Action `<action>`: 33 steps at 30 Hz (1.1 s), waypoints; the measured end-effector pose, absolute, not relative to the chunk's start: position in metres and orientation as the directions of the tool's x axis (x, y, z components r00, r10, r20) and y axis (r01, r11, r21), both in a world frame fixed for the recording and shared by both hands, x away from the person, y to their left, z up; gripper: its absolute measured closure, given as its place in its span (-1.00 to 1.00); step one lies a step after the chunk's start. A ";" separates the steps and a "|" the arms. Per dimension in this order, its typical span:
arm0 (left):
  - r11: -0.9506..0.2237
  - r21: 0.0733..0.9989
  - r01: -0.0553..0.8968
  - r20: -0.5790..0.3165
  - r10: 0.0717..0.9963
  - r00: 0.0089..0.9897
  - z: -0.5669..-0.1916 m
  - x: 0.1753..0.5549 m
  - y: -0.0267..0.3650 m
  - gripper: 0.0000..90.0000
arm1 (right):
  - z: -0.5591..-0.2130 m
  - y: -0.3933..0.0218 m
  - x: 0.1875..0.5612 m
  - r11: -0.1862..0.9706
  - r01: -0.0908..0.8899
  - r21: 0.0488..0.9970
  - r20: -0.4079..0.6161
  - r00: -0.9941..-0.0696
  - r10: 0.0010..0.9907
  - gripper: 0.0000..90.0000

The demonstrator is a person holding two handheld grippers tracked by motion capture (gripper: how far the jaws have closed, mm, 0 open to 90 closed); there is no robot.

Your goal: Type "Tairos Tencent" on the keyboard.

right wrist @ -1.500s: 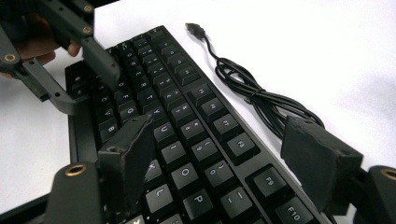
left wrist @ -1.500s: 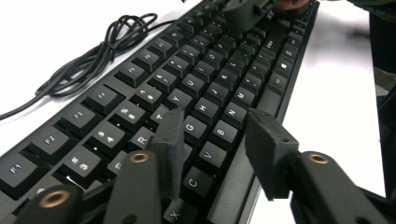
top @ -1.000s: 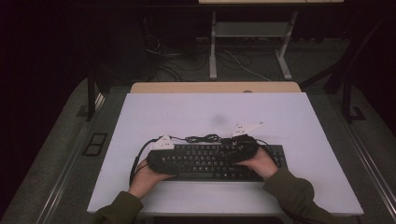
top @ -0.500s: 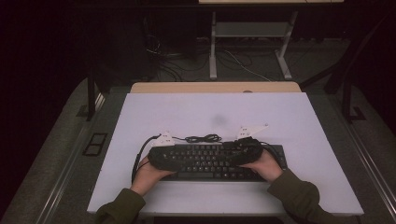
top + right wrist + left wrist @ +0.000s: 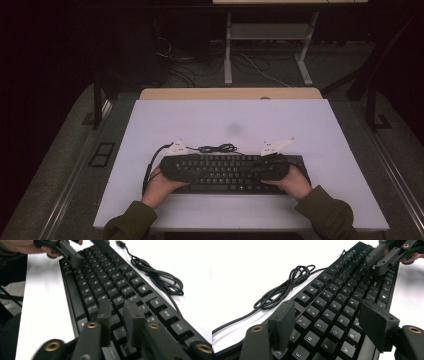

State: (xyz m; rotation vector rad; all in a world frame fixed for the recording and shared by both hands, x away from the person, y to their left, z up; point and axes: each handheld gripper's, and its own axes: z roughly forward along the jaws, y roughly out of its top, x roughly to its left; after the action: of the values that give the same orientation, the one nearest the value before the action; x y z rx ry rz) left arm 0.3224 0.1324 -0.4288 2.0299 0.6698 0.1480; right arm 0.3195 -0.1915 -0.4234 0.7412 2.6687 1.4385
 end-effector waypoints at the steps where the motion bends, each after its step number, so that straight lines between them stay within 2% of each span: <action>1: -0.392 0.830 0.398 -0.160 0.514 0.842 -0.429 0.322 0.132 -0.37 | -0.424 -0.193 0.318 0.468 0.395 0.791 0.200 -0.889 0.412 0.84; 7: -0.392 0.829 0.399 -0.161 0.516 0.841 -0.429 0.322 0.131 -0.39 | -0.427 -0.199 0.312 0.505 0.385 0.772 0.185 -0.897 0.401 0.98; 22: -0.396 0.826 0.401 -0.158 0.521 0.839 -0.429 0.321 0.132 -0.41 | -0.435 -0.198 0.310 0.581 0.371 0.725 0.163 -0.911 0.378 0.99; 33: -0.396 0.826 0.402 -0.156 0.525 0.837 -0.429 0.321 0.132 -0.41 | -0.438 -0.199 0.311 0.591 0.372 0.716 0.164 -0.912 0.375 0.99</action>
State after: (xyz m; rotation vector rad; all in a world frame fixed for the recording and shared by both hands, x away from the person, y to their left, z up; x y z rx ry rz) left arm 0.3211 0.1318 -0.4291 2.0375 0.6802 0.1587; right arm 0.3108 -0.1985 -0.4382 0.6569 2.7987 1.2568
